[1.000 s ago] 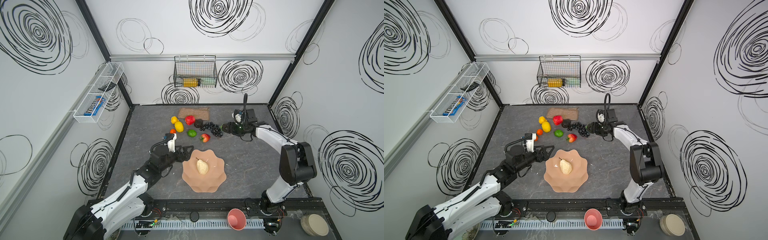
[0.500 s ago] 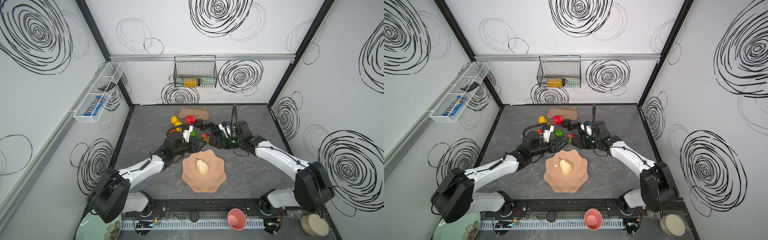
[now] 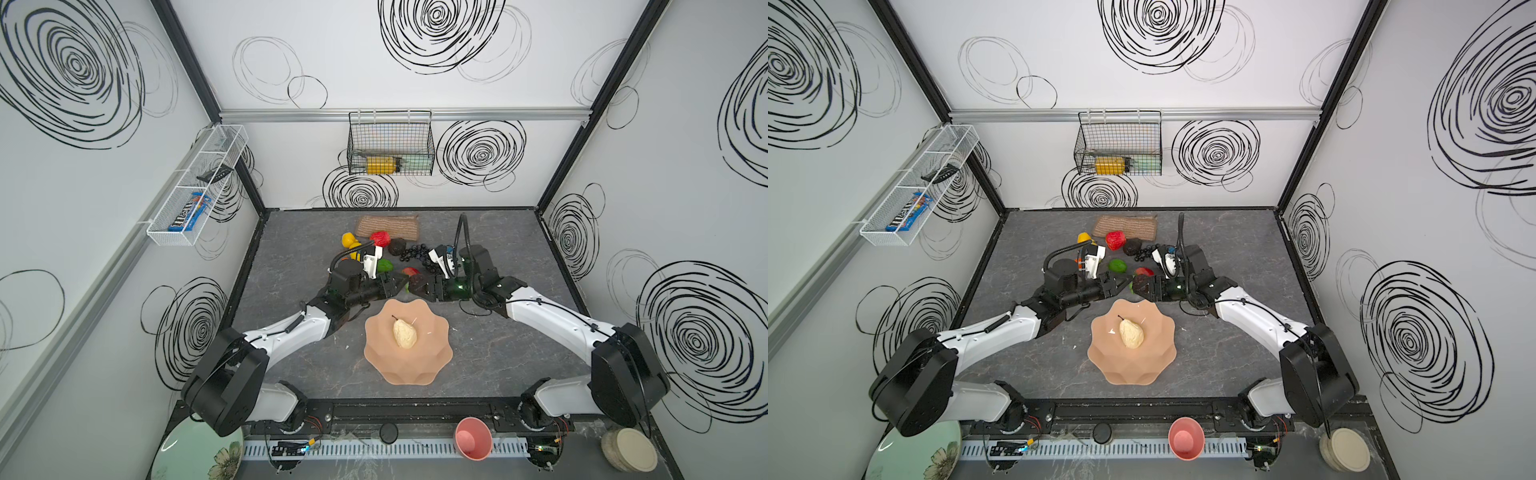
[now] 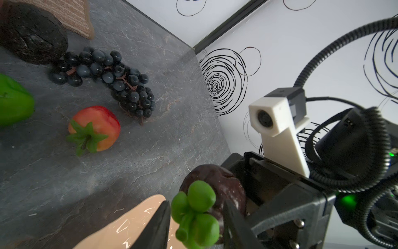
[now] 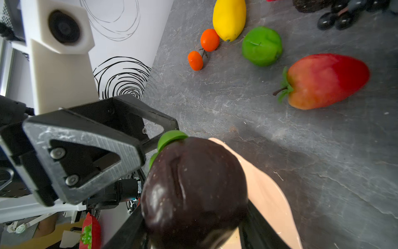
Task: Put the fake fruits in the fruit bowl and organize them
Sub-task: 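Grasp the dark mangosteen with the right gripper while the left gripper approaches it, then hand the mangosteen from the right gripper to the left gripper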
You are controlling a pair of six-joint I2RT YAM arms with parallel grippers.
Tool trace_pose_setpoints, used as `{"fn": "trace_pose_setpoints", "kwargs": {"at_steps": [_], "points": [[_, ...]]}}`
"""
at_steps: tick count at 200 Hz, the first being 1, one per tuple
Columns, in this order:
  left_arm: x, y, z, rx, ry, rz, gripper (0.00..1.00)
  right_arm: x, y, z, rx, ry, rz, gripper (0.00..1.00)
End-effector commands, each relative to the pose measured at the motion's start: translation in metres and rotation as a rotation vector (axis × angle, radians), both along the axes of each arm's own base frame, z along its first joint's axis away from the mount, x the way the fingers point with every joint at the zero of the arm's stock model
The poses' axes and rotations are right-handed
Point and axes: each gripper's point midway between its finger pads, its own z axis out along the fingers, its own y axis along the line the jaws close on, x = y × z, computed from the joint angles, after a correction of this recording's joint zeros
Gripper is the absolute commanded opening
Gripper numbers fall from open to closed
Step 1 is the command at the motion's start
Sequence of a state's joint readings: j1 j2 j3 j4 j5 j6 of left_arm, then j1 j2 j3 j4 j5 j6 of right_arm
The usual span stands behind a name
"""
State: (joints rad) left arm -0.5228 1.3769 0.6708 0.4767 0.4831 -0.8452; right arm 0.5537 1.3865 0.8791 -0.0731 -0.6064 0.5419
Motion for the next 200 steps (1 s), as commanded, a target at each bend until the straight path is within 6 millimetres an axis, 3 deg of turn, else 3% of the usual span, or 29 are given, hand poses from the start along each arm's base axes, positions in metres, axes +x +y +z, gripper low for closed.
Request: {"fn": "trace_pose_setpoints", "kwargs": {"at_steps": [1,81,166,200], "points": [[0.000,0.002,0.008,-0.045,-0.018,0.000,0.41,0.003,0.006,0.014,0.032,-0.034,0.008,0.61],[-0.004,0.007,0.002,-0.043,-0.001,0.004,0.28,0.002,0.009,0.015,0.028,-0.039,0.008,0.59],[-0.006,0.013,-0.001,-0.043,0.008,0.010,0.30,0.003,0.012,0.017,0.026,-0.045,0.004,0.59],[-0.006,0.012,0.000,-0.046,0.002,0.003,0.24,0.003,0.016,0.019,0.028,-0.047,0.015,0.58]]}}
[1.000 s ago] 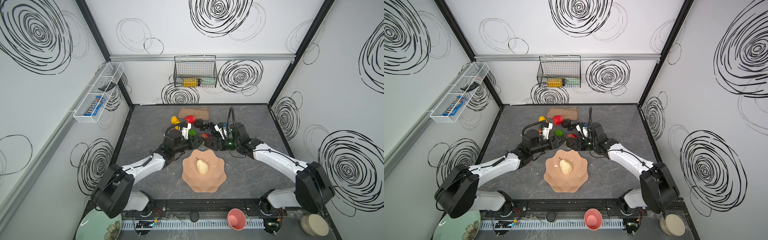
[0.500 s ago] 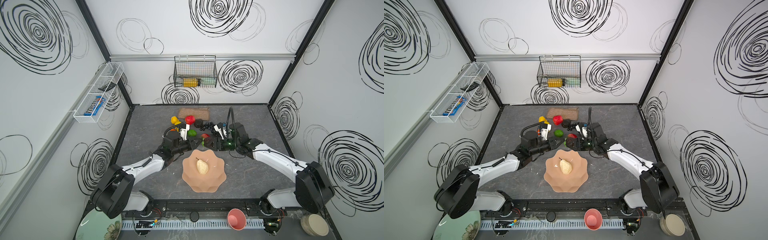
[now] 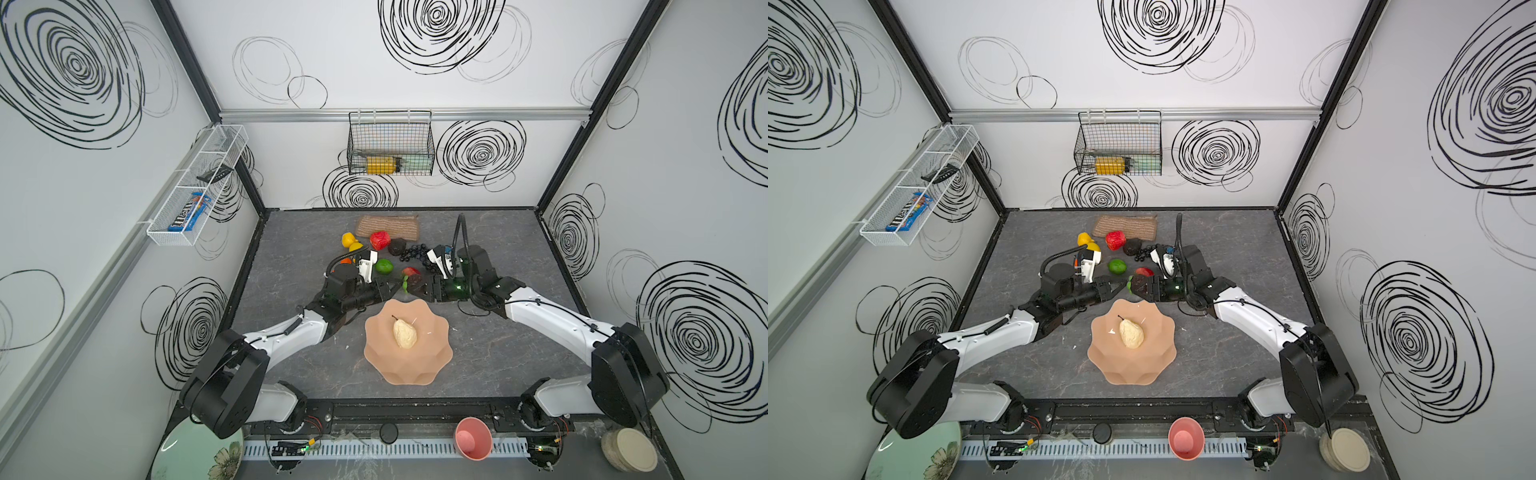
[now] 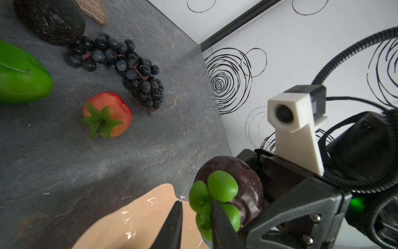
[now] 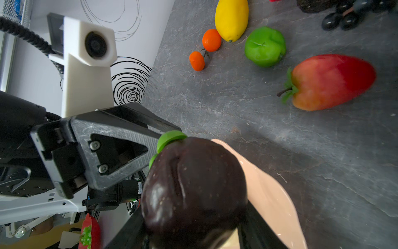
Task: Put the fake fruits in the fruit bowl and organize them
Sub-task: 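Hand the mangosteen from the right gripper to the left gripper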
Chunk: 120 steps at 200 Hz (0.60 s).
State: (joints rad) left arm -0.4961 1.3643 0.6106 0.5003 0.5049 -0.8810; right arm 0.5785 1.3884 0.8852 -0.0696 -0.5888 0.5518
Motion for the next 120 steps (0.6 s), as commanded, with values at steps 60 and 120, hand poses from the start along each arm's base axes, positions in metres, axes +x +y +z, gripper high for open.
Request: {"fn": "trace_pose_setpoints", "kwargs": {"at_steps": [60,120], "points": [[-0.0011,0.0001,0.0208,-0.038,-0.066,-0.015,0.14,0.0069,0.0102,0.0140,0.014,-0.041,-0.003,0.61],[0.0004,0.0062,0.0197,0.030,-0.084,0.010,0.10,0.0102,0.0057,0.0169,-0.010,-0.056,-0.025,0.79]]}}
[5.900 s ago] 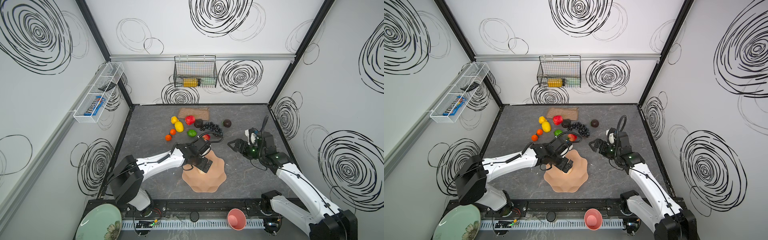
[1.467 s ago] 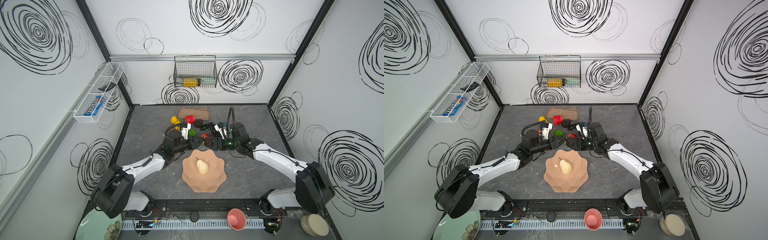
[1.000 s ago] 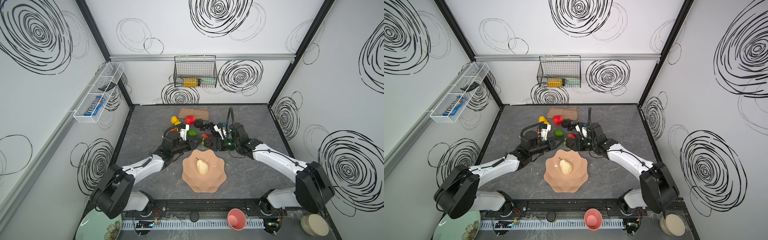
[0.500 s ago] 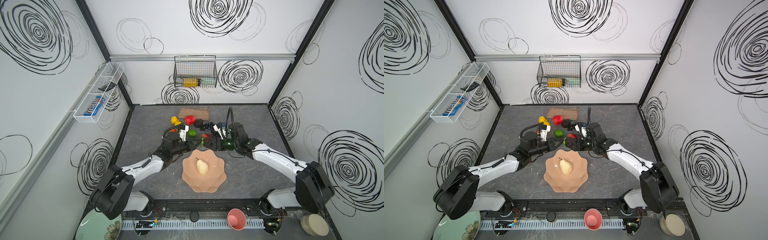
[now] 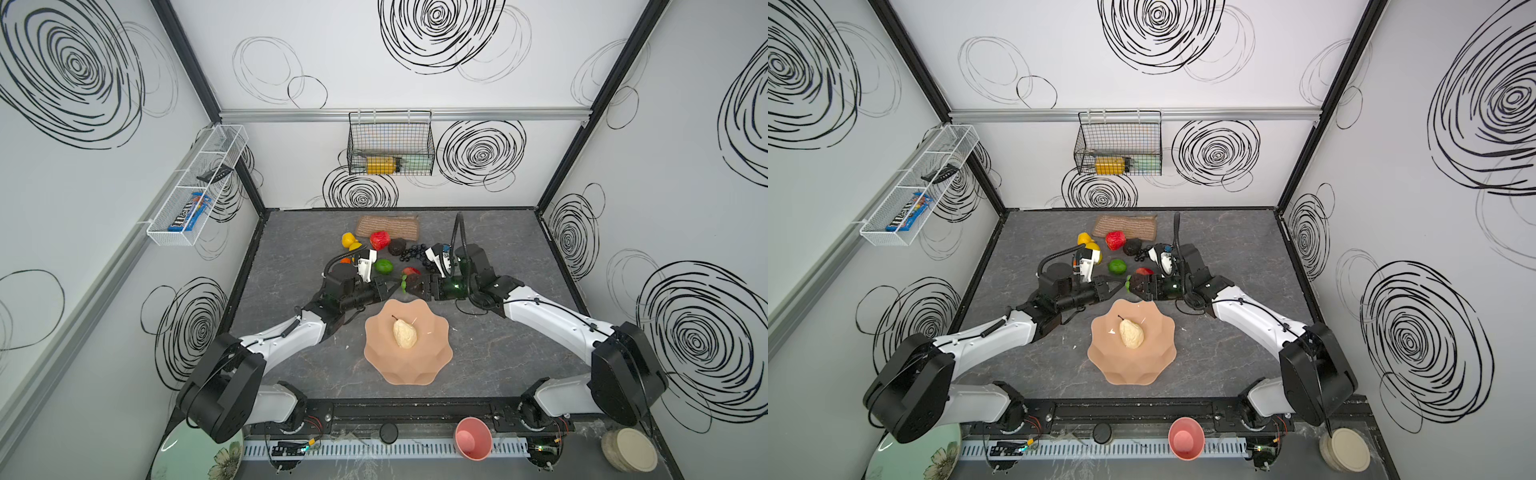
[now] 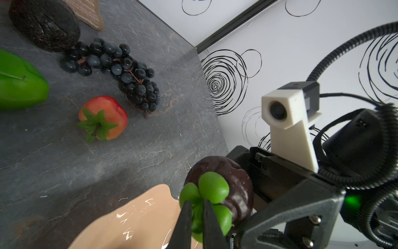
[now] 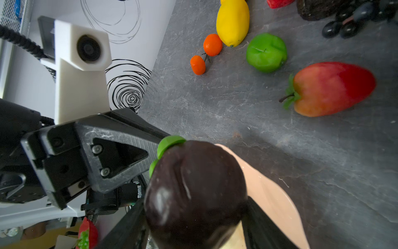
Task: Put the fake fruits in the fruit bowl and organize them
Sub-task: 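Hand the mangosteen from the right gripper to the left gripper, then carry the mangosteen with the left gripper into the pink bowl beside the pear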
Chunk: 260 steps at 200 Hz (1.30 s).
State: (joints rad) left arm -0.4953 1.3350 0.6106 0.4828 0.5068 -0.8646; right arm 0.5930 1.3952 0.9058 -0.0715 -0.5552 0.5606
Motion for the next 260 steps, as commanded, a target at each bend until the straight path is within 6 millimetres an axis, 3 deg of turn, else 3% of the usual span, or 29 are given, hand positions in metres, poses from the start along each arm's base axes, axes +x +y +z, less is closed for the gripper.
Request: {"fn": "trace_pose_setpoints", "kwargs": {"at_steps": [1,32,58,106,130,196,260], "points": [[0.004,0.005,0.012,0.031,-0.060,0.018,0.10,0.006,0.002,0.013,-0.003,-0.043,-0.010,0.79],[0.005,0.013,0.008,0.161,-0.074,0.041,0.09,0.008,-0.010,0.017,-0.034,-0.080,-0.035,0.89],[-0.004,0.021,0.006,0.390,-0.091,0.046,0.09,0.014,-0.031,0.019,-0.077,-0.116,-0.096,0.92],[-0.048,0.031,-0.002,0.664,-0.089,-0.014,0.09,0.035,-0.090,0.013,-0.084,-0.142,-0.272,0.93],[-0.070,0.037,-0.014,0.778,-0.064,-0.056,0.08,0.042,-0.109,0.010,-0.074,-0.145,-0.343,0.93],[-0.108,0.034,-0.038,0.911,-0.050,-0.164,0.07,0.045,-0.114,-0.003,-0.056,-0.101,-0.365,0.93],[-0.119,0.017,-0.063,1.005,-0.089,-0.250,0.06,0.043,-0.117,-0.009,-0.056,-0.054,-0.373,0.93]]}}
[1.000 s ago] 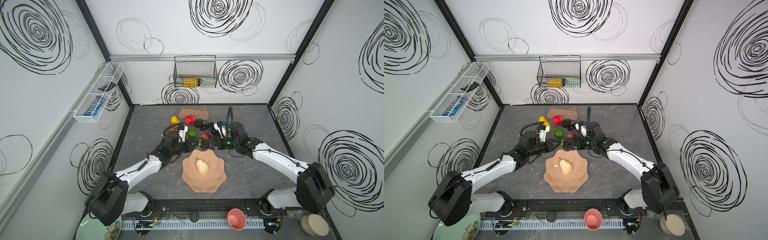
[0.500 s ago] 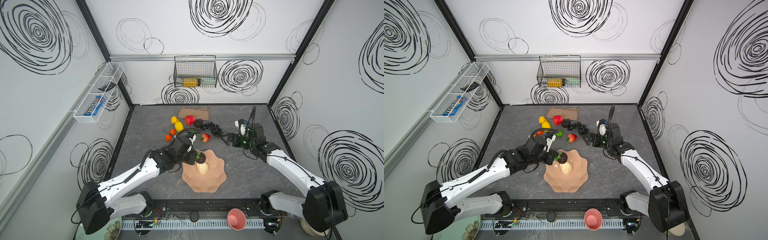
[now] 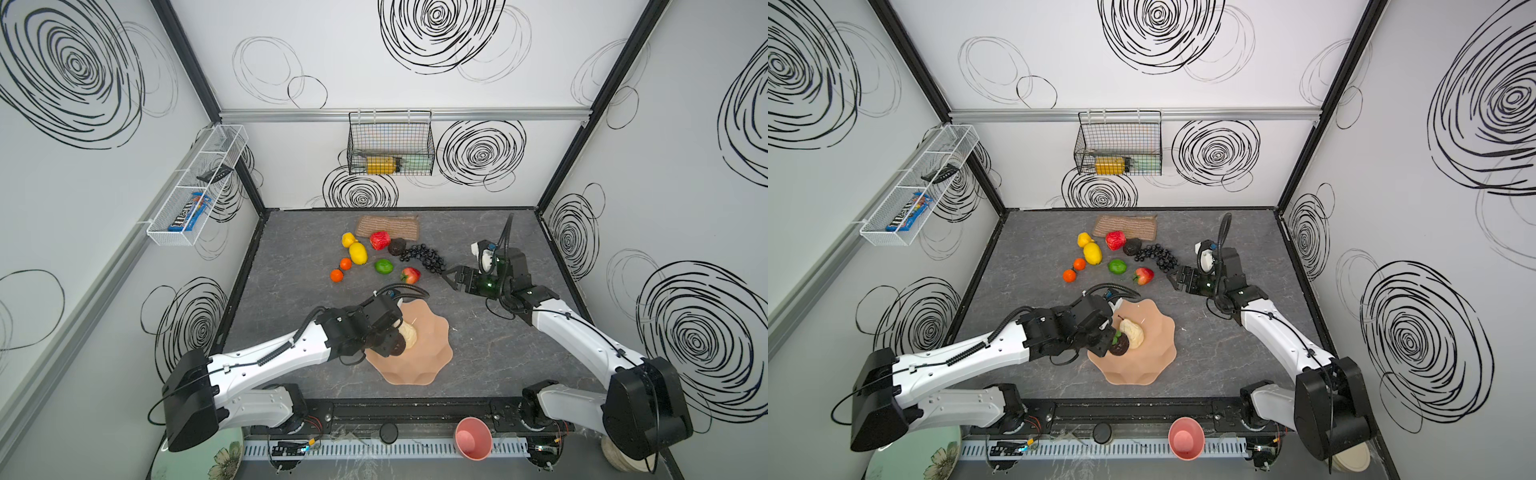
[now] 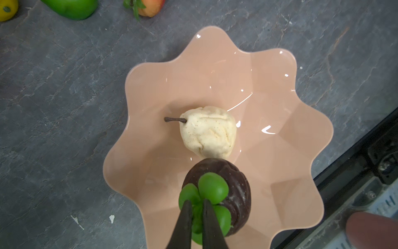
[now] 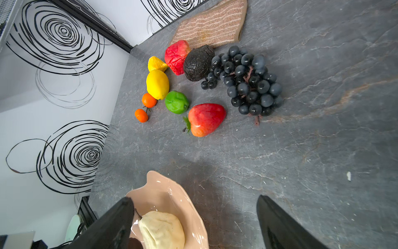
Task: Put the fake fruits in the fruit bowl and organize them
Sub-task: 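Carry the mangosteen with the left gripper into the pink bowl beside the pear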
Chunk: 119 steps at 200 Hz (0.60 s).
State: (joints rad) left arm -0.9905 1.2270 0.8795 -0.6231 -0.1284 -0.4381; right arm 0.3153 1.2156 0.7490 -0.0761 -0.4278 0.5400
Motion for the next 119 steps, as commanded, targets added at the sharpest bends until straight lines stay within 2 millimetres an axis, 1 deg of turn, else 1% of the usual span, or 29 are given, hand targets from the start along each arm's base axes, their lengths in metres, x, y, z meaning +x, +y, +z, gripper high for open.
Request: {"fn": "trace_pose_setpoints", "kwargs": {"at_steps": [1,22,45,88,119], "points": [[0.004,-0.003,-0.005,0.044,-0.036,-0.025,0.06,-0.001,-0.001,0.001,0.015,0.008,-0.003,0.93],[0.005,-0.005,-0.014,0.082,-0.046,-0.037,0.06,-0.002,-0.002,0.004,0.016,-0.007,-0.006,0.93],[0.006,-0.007,-0.023,0.110,-0.051,-0.047,0.06,-0.003,-0.004,0.003,0.013,-0.009,-0.008,0.94],[0.011,-0.008,-0.032,0.146,-0.071,-0.049,0.07,-0.004,-0.005,0.001,0.017,-0.001,-0.010,0.94],[0.017,-0.008,-0.034,0.162,-0.096,-0.037,0.08,-0.004,-0.005,-0.001,0.018,0.004,-0.009,0.94]]}}
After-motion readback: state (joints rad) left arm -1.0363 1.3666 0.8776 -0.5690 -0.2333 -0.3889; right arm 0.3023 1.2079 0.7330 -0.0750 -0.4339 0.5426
